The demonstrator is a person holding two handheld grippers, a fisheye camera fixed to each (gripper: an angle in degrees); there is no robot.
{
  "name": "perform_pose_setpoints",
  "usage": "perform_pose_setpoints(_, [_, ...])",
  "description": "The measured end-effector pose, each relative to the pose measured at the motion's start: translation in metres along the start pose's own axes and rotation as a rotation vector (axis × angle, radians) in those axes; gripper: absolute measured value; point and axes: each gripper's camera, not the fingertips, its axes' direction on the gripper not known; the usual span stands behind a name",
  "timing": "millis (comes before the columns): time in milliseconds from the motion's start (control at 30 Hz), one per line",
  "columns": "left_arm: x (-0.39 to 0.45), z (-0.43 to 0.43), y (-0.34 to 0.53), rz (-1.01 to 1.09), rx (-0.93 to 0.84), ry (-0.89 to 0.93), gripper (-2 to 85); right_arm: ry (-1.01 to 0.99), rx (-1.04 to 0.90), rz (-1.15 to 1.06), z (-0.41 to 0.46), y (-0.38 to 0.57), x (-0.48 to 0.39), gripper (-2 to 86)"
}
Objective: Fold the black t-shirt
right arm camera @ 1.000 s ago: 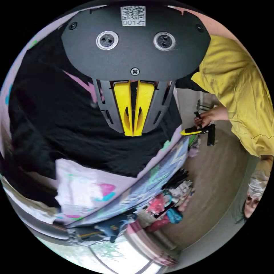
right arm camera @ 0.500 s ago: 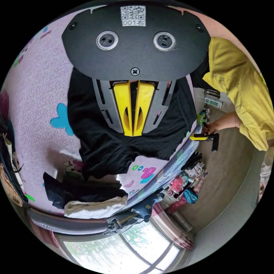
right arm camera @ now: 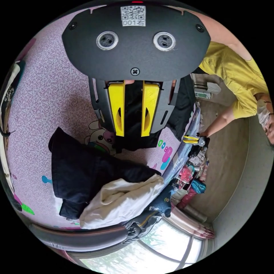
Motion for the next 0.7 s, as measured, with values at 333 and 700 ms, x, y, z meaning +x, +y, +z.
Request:
perform_pose_setpoints(333, [-0.081, -0.009, 0.003, -0.065, 0.011, 0.080, 7.4, -0.054, 0.015, 0.063, -0.028, -0.023, 0.026, 9.7])
perform_pose_setpoints(700, [-0.133, -0.014, 0.028, -0.170, 0.190, 0.373, -0.9, -0.153, 0.033, 0.140, -0.058, -0.020, 0.057, 10.0])
